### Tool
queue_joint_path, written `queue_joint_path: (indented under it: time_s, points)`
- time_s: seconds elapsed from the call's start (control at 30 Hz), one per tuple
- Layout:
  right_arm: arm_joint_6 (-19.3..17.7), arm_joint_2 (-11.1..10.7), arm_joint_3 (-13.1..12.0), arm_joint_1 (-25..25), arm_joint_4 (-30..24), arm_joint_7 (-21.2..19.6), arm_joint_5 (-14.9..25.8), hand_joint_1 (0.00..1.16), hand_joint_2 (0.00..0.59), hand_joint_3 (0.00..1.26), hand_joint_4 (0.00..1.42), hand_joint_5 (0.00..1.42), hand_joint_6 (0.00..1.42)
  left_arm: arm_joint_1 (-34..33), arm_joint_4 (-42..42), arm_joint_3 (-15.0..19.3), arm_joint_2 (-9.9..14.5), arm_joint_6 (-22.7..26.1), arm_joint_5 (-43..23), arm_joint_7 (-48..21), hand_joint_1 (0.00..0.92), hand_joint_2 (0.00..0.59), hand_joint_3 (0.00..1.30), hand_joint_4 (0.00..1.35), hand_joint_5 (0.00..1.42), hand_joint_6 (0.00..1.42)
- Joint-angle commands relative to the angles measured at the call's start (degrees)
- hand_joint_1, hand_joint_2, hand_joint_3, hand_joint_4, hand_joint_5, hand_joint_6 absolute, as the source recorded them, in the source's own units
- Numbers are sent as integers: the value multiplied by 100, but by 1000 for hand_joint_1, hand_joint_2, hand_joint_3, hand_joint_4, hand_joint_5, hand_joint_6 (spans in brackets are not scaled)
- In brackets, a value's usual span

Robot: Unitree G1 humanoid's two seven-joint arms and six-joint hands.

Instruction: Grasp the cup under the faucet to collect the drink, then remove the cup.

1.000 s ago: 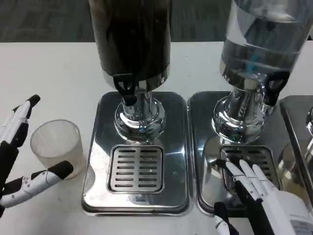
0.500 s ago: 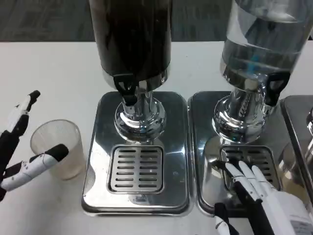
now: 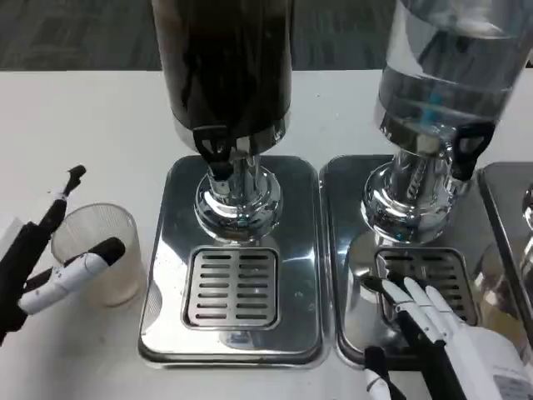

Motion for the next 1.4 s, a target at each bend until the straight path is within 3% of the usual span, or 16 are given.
queue_joint_path:
  time_s: [0.03,0.63,1.4]
  points:
    - [19,-4,-37,13,-34,66,59,449,540,147,64,50,139,-203,300,-116,135,-81,7,-41,0,0,0,0,0,60]
    - [47,31,-54,33,-93,179,125,455,545,154,64,61,147,-738,1226,-422,298,-197,94,-47,25,0,0,0,0,73]
    - [53,49,-84,69,-90,248,234,481,538,166,76,83,162,-884,1428,-774,416,-322,500,524,113,0,0,0,10,103]
